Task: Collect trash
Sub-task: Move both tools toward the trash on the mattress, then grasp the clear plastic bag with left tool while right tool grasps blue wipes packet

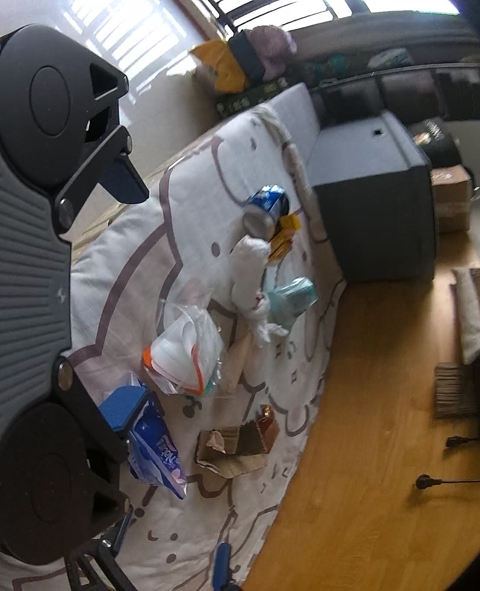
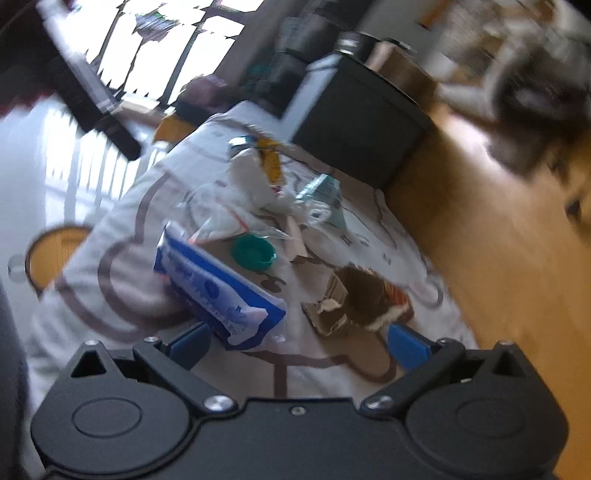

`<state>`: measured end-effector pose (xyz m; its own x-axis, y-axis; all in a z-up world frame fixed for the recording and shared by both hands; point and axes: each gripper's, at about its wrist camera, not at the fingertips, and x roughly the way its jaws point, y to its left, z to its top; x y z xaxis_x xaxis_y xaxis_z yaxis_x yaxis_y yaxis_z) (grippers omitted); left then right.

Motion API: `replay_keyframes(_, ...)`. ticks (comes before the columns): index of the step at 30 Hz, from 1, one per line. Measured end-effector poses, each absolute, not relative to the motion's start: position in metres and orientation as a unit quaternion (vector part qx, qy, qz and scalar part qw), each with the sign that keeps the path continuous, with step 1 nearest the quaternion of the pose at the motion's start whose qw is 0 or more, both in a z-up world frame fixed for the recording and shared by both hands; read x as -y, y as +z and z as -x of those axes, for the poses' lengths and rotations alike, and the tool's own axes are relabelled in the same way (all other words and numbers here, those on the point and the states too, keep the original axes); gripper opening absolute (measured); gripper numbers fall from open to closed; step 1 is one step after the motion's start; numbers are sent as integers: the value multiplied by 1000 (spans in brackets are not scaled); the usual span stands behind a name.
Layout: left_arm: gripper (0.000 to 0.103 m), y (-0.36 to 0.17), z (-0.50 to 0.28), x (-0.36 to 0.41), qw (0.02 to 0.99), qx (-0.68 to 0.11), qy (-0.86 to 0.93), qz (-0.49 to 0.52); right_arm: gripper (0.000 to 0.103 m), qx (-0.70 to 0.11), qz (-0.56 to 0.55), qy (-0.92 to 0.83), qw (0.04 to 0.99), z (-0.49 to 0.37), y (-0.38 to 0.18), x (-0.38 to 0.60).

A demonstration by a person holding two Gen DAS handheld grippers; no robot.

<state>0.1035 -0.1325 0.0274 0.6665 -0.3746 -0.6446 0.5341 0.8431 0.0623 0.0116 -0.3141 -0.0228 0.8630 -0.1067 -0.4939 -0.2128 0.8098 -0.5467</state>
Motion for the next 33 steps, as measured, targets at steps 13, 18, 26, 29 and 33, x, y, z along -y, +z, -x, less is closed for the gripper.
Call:
replay_keyframes(13, 101, -11, -139, 159, 861, -287, -350, -231, 56, -259, 448, 131, 845, -46, -49, 290)
replay_keyframes(18, 72, -19, -152, 171, 861, -257, -350, -264, 48, -260, 442, 133, 848, -52, -51, 292)
replay_keyframes(26, 35, -34, -147, 197, 819, -162, -383, -395, 46, -261, 454, 152, 838, -54, -46, 290)
replay_keyframes(29, 26, -43, -141, 205, 788, -124, -394, -457, 46, -262, 467, 164, 828, -54, -46, 286)
replay_keyframes(33, 23, -53, -138, 211, 754, -75, -398, -517, 47, -262, 486, 176, 815, -61, -48, 280)
